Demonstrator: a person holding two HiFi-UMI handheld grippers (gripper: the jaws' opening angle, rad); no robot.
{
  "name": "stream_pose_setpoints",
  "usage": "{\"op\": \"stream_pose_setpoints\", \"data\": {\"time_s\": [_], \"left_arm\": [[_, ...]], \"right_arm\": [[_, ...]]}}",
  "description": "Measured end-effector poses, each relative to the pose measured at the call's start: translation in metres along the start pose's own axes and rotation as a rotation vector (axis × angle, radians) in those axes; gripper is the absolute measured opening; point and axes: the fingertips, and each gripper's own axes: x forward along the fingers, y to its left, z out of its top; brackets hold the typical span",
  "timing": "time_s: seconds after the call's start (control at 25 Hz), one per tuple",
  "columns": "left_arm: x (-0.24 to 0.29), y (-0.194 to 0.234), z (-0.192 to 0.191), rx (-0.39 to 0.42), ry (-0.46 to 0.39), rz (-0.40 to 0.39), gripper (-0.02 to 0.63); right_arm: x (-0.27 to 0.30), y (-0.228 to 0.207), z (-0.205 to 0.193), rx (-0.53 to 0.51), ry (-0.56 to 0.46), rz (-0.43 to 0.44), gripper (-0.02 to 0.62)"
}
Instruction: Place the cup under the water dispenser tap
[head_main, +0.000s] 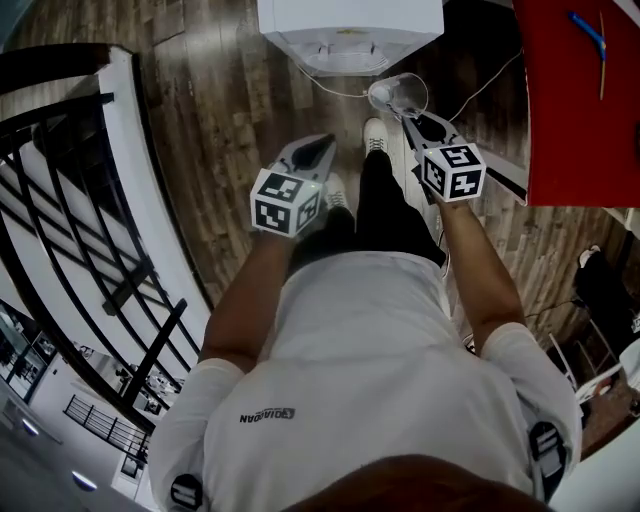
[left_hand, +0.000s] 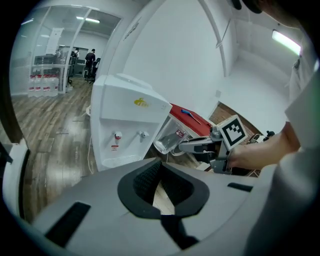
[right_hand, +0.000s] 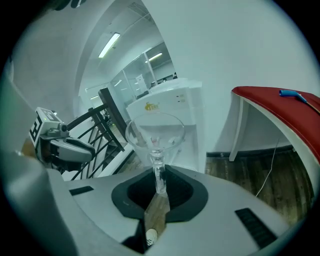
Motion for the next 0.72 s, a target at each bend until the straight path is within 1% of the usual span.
{"op": "stream_pose_setpoints", "data": {"time_s": [0.16, 0.4, 0.6, 0.72], "left_arm": [[0.019, 0.007, 0.001, -0.015, 0.006, 0.005, -0.005], [0.042, 0.024, -0.007, -0.046, 0.040, 0.029, -0.005], [0.054, 0.032, -0.015, -0.062, 0.061, 0.038, -0.005], [0.059, 0.038, -0.017, -0.087, 0.065, 0.054, -0.005]], "right_arm": [[0.025, -0.012, -0.015, -0.027, 0.044, -0.006, 0.049], [0.064, -0.024, -0.036, -0.092, 0.116, -0.005, 0.049], [0.087, -0.030, -0.051, -0.127, 0.152, 0.005, 0.049], [0.099, -0.032, -0.057, -0.147, 0.166, 0.011, 0.049]]}}
